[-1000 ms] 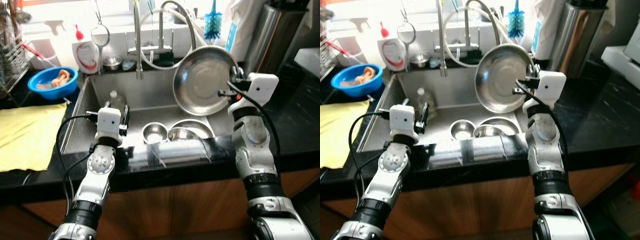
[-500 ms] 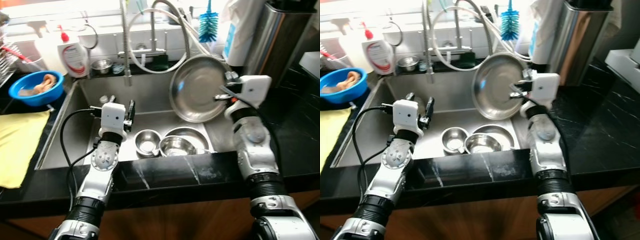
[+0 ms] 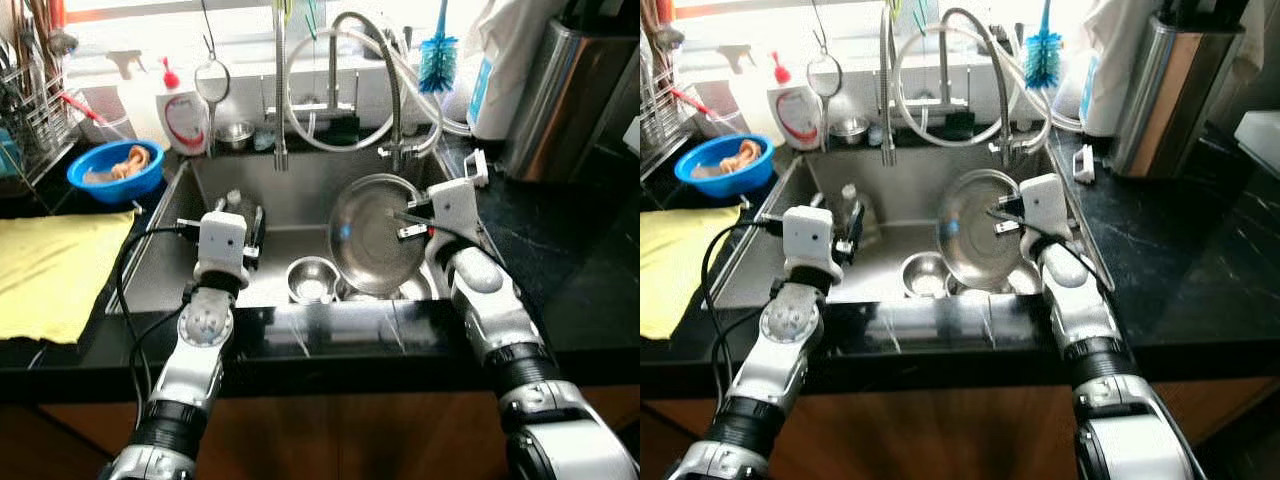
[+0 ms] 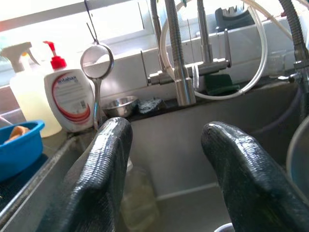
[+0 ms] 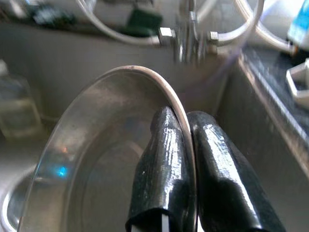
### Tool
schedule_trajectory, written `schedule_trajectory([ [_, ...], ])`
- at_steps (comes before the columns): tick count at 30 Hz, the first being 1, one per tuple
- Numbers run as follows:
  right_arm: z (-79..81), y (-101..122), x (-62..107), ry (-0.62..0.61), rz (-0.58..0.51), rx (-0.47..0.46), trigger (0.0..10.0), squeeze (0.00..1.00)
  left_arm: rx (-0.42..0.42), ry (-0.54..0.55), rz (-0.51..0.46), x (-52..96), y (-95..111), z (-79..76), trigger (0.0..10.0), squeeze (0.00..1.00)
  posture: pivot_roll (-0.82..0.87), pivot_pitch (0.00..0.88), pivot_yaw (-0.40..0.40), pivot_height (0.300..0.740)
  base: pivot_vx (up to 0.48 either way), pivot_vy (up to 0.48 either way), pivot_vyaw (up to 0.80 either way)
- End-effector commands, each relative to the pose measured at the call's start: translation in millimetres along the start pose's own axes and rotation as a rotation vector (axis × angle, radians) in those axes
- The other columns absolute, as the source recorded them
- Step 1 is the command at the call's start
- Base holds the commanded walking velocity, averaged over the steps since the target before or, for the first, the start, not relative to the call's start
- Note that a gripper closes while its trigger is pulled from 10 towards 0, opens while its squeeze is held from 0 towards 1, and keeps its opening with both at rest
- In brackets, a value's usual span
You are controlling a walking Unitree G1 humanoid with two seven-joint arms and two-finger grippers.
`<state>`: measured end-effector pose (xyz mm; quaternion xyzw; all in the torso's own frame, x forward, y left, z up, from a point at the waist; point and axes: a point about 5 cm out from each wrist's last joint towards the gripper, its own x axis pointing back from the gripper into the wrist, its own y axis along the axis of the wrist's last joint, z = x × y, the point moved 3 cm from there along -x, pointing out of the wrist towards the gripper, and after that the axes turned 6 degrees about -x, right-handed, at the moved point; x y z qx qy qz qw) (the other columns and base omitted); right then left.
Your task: Kitchen organization
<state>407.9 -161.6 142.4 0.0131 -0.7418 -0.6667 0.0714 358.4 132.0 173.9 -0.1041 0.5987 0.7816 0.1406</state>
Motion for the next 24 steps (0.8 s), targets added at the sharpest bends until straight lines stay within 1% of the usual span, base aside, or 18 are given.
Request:
schedule_trajectory([
  [1,3.6,2.5,-3.2,-0.008,0.006,-0.011,10.0,0.00,-0.021,0.003,0.005,-0.1,-0.1,3.4,10.0,0.00,-0.11,0.000,0.047,0.740,0.000,0.000,0.00],
  [5,9.5,-6.1,-3.4,0.008,0.035,-0.018,10.0,0.00,-0.022,0.004,0.004,0.1,0.0,3.7,10.0,0.00,-0.10,0.000,0.046,0.740,0.000,0.000,0.00],
  [12,14.3,-17.0,-2.4,0.005,0.070,-0.027,10.0,0.00,-0.021,-0.003,0.001,-0.4,0.6,3.0,10.0,0.00,-0.10,0.000,0.050,0.740,0.000,0.000,0.00],
  [13,15.3,-17.4,-2.3,0.006,0.069,-0.029,10.0,0.04,-0.022,-0.004,0.002,-0.3,0.5,3.1,10.0,0.00,-0.10,0.000,0.053,0.740,0.000,0.000,0.00],
  [14,16.5,-17.7,-2.1,0.008,0.067,-0.032,10.0,0.49,-0.023,-0.005,0.002,-0.1,0.4,3.2,10.0,0.00,-0.10,0.000,0.054,0.740,0.000,0.000,0.00],
  [15,18.7,-17.6,-2.0,0.016,0.064,-0.035,10.0,0.83,-0.024,-0.007,0.002,0.2,0.3,3.5,10.0,0.00,-0.10,0.000,0.055,0.740,0.000,0.000,0.00],
  [17,19.6,-17.3,-2.1,0.018,0.061,-0.034,10.0,0.85,-0.025,-0.008,0.002,0.3,0.2,3.5,10.0,0.00,-0.11,0.000,0.055,0.740,0.000,0.000,0.00],
  [18,19.7,-17.2,-2.2,0.017,0.061,-0.033,10.0,0.85,-0.025,-0.009,0.003,0.3,0.1,3.4,10.0,0.00,-0.11,0.000,0.055,0.740,0.000,0.000,0.00],
  [19,19.7,-16.8,-2.4,0.015,0.059,-0.031,10.0,0.69,-0.025,-0.010,0.003,0.2,0.0,3.2,10.0,0.00,-0.11,0.000,0.058,0.740,0.000,0.000,0.00],
  [20,19.6,-16.5,-2.6,0.014,0.058,-0.029,10.0,0.69,-0.025,-0.011,0.003,0.1,-0.1,3.0,10.0,0.00,-0.11,0.000,0.058,0.740,0.000,0.000,0.00],
  [21,19.3,-16.3,-2.6,0.012,0.057,-0.027,10.0,0.00,-0.024,-0.011,0.004,0.1,-0.2,2.4,10.0,0.00,-0.11,0.000,0.057,0.740,0.000,0.000,0.00],
  [24,18.6,-15.8,-2.6,0.009,0.054,-0.024,10.0,0.00,-0.022,-0.012,0.005,0.3,-0.5,1.7,10.0,0.00,-0.11,0.000,0.056,0.740,0.000,0.000,0.00],
])
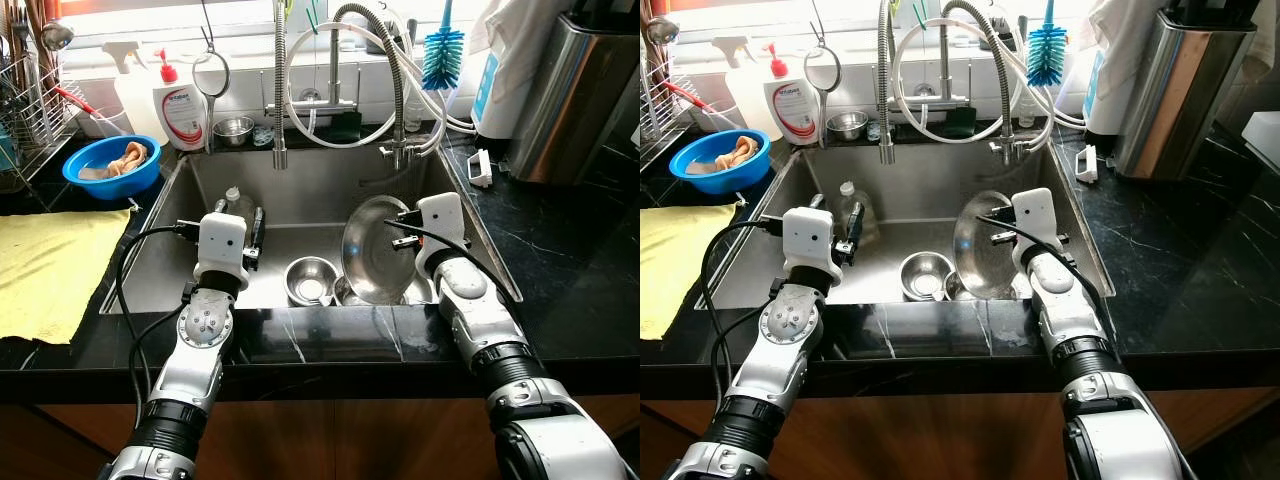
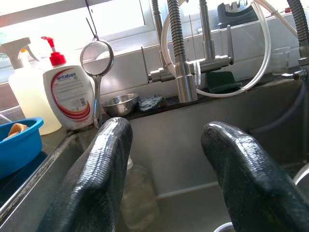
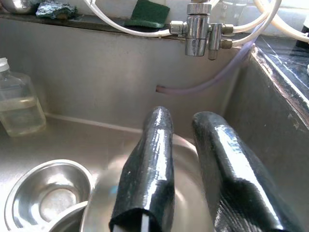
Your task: Kitchen organization
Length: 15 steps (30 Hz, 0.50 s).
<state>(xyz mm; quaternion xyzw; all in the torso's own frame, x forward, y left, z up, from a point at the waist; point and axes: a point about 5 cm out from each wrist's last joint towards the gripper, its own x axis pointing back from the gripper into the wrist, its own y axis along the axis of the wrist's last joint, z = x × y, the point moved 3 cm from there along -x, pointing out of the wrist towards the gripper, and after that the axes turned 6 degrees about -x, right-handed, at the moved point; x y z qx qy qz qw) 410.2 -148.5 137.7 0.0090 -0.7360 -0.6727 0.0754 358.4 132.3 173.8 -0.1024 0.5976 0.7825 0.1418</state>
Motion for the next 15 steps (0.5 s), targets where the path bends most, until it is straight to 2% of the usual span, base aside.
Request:
schedule_trajectory([
  [1,4.9,-12.8,1.6,0.006,0.042,-0.006,10.0,0.00,-0.020,-0.008,0.006,0.4,-0.5,1.4,10.0,0.00,-0.11,0.000,0.056,0.740,0.000,0.000,0.00],
  [7,0.5,-8.8,2.3,-0.011,0.015,-0.009,10.0,0.00,-0.019,-0.007,0.009,0.6,-1.0,1.4,10.0,0.00,-0.11,0.000,0.057,0.740,0.000,0.000,0.00],
  [10,0.8,12.7,3.8,-0.026,-0.116,-0.025,10.0,0.00,-0.020,-0.004,0.008,0.8,-1.0,1.8,10.0,0.00,-0.11,0.000,0.058,0.740,0.000,0.000,0.00],
  [12,4.9,31.4,7.9,-0.028,-0.239,-0.076,10.0,0.00,-0.017,0.006,0.001,2.4,-1.3,2.5,10.0,0.00,-0.12,0.000,0.061,0.740,0.000,0.000,0.00],
  [14,6.4,36.0,9.9,-0.028,-0.272,-0.081,10.0,0.00,-0.016,0.014,-0.004,3.2,-0.7,3.0,10.0,0.00,-0.12,0.000,0.060,0.740,0.000,0.000,0.00],
  [15,10.5,47.3,15.7,-0.028,-0.352,-0.100,10.0,0.00,-0.011,0.042,-0.023,5.3,1.5,5.7,10.0,0.00,-0.12,0.000,0.060,0.740,0.000,0.000,0.00],
])
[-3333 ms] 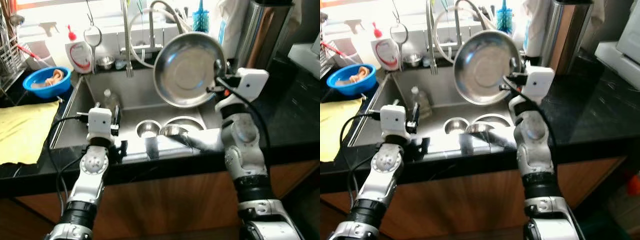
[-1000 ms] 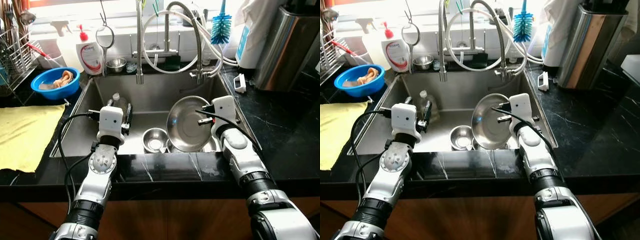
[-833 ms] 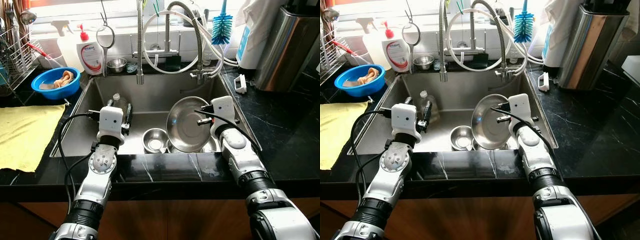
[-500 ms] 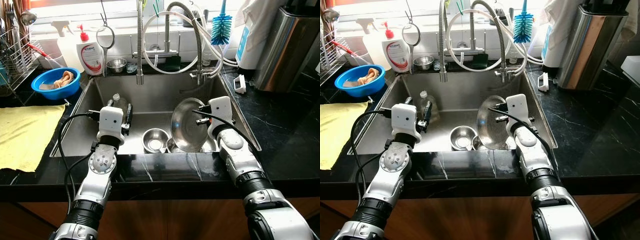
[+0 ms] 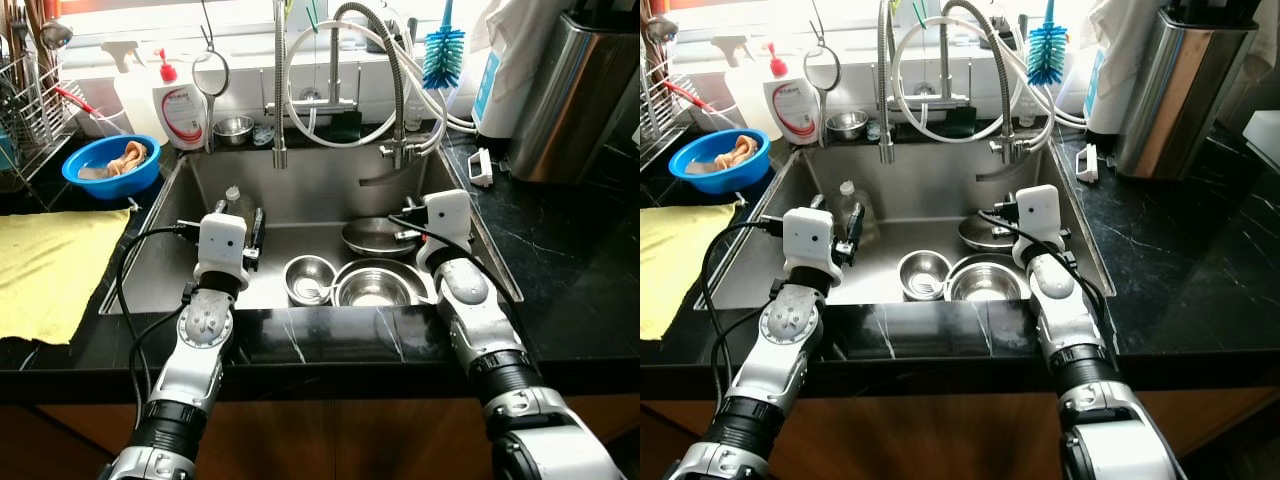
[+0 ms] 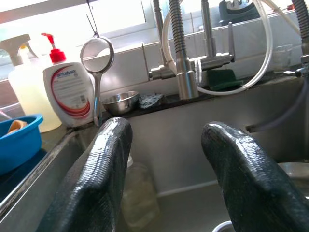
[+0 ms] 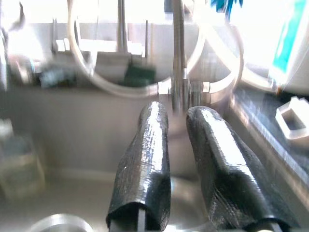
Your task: Kitchen organization
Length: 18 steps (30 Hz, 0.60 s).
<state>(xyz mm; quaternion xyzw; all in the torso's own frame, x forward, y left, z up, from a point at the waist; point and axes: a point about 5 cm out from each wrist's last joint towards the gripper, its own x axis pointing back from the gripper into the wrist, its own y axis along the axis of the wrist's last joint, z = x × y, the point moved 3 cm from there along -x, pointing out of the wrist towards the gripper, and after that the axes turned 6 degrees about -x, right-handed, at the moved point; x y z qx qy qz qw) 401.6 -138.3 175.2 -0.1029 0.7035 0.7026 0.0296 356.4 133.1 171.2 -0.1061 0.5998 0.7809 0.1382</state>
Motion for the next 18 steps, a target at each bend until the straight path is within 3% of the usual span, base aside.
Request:
schedule_trajectory([
  [1,5.8,16.7,3.8,-0.003,-0.104,-0.033,10.0,0.00,-0.015,0.047,-0.033,3.5,4.8,7.6,10.0,0.00,-0.12,0.000,0.058,0.740,0.000,0.000,0.00],
  [4,16.2,35.3,13.5,0.030,-0.217,-0.042,10.0,0.00,-0.017,0.120,-0.082,5.1,15.7,19.6,10.0,0.00,-0.12,0.000,0.055,0.740,0.000,0.000,0.00],
  [7,19.4,42.9,18.8,0.030,-0.261,-0.060,10.0,0.00,-0.012,0.141,-0.102,6.2,21.4,24.2,10.0,0.00,-0.12,0.000,0.052,0.740,0.000,0.000,0.45],
  [13,38.7,37.4,25.3,0.073,-0.254,-0.071,10.0,0.00,-0.012,0.140,-0.102,7.9,20.4,21.3,10.0,0.00,-0.12,0.000,0.047,0.740,0.000,0.000,0.78],
  [18,42.0,40.6,25.7,0.083,-0.259,-0.077,10.0,0.00,-0.015,0.144,-0.105,7.0,22.3,21.3,10.0,0.00,-0.11,0.000,0.044,0.740,0.000,0.000,0.79],
])
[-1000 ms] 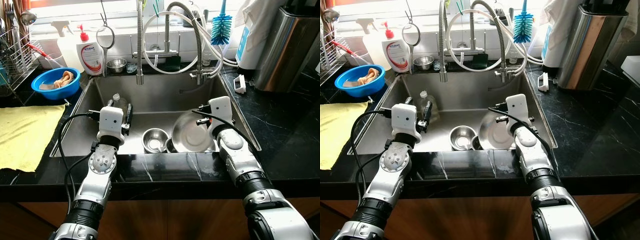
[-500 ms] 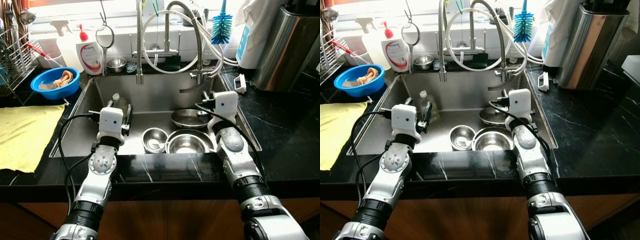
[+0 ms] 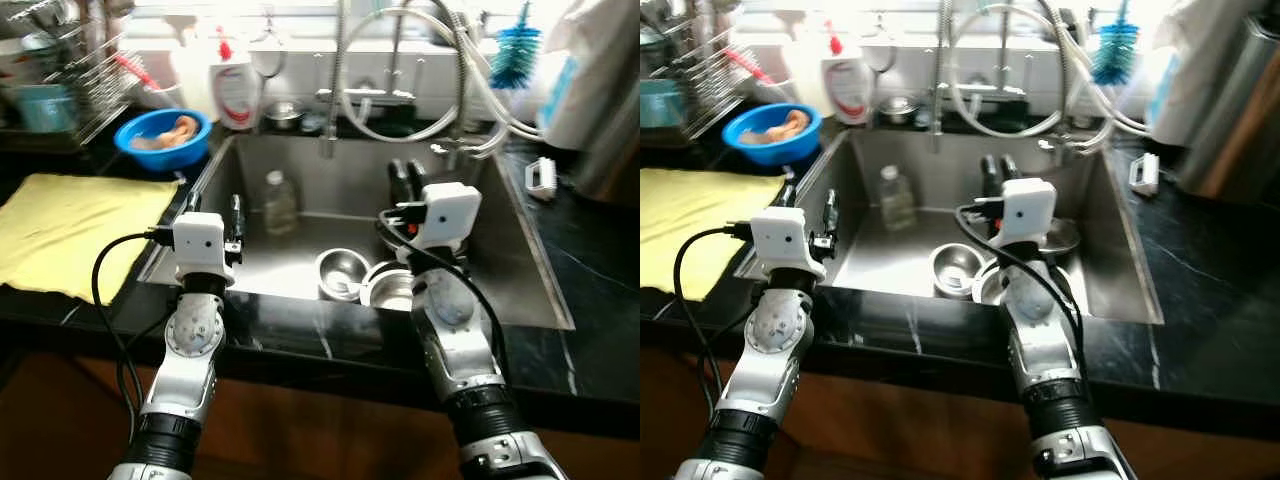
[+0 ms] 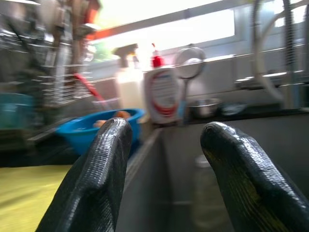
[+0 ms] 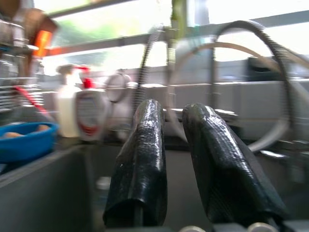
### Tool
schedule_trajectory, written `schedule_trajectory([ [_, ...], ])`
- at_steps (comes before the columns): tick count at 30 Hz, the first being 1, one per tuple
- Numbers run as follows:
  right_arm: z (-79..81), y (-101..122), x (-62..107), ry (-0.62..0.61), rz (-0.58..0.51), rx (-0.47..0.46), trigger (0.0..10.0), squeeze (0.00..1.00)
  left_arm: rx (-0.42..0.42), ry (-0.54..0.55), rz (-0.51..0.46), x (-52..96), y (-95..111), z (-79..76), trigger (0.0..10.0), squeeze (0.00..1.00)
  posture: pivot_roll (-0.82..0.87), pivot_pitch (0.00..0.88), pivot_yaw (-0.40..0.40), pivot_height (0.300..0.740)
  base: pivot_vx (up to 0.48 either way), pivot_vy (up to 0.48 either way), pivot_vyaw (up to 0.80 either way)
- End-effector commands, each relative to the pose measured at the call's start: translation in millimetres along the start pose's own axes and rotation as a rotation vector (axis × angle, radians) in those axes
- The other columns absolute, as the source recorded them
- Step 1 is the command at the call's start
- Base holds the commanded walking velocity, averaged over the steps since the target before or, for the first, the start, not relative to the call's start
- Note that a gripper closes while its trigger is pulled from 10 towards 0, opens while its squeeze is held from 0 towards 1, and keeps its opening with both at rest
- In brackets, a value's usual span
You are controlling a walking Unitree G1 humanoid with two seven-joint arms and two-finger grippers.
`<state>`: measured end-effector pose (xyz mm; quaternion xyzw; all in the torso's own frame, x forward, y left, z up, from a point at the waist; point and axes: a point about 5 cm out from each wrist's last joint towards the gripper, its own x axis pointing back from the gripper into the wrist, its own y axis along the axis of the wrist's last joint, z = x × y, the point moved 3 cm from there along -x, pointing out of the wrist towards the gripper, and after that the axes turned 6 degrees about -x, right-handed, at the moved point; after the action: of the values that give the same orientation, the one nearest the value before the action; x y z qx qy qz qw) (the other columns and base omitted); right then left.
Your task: Kitchen organization
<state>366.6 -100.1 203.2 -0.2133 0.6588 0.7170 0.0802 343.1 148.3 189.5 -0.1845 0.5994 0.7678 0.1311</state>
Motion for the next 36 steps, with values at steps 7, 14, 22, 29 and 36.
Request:
schedule_trajectory([
  [7,4.9,11.1,-6.2,0.024,-0.038,0.014,10.0,0.00,-0.013,0.027,-0.030,-3.6,7.1,3.5,10.0,0.00,-0.11,0.000,0.045,0.740,0.000,0.000,0.79],
  [14,14.5,9.7,-5.9,0.068,-0.032,0.006,10.0,0.00,-0.019,0.067,-0.025,0.0,5.1,3.8,10.0,0.00,-0.11,0.000,0.037,0.740,0.000,0.000,0.79],
  [22,20.3,11.3,-5.9,0.111,-0.037,-0.002,10.0,0.00,-0.032,0.118,-0.023,5.5,3.2,9.6,10.0,0.00,-0.09,0.000,0.005,0.740,0.000,0.000,0.79],
  [29,23.6,4.2,-4.5,0.140,-0.012,-0.022,10.0,0.00,-0.064,0.169,0.007,13.4,-6.7,19.9,10.0,0.00,-0.05,0.000,-0.035,0.740,0.000,0.000,0.79],
  [36,34.1,4.3,-8.4,0.188,-0.007,-0.046,10.0,0.00,-0.100,0.229,0.007,18.7,-6.8,35.3,10.0,0.00,0.00,0.000,-0.069,0.740,0.000,0.000,0.79],
])
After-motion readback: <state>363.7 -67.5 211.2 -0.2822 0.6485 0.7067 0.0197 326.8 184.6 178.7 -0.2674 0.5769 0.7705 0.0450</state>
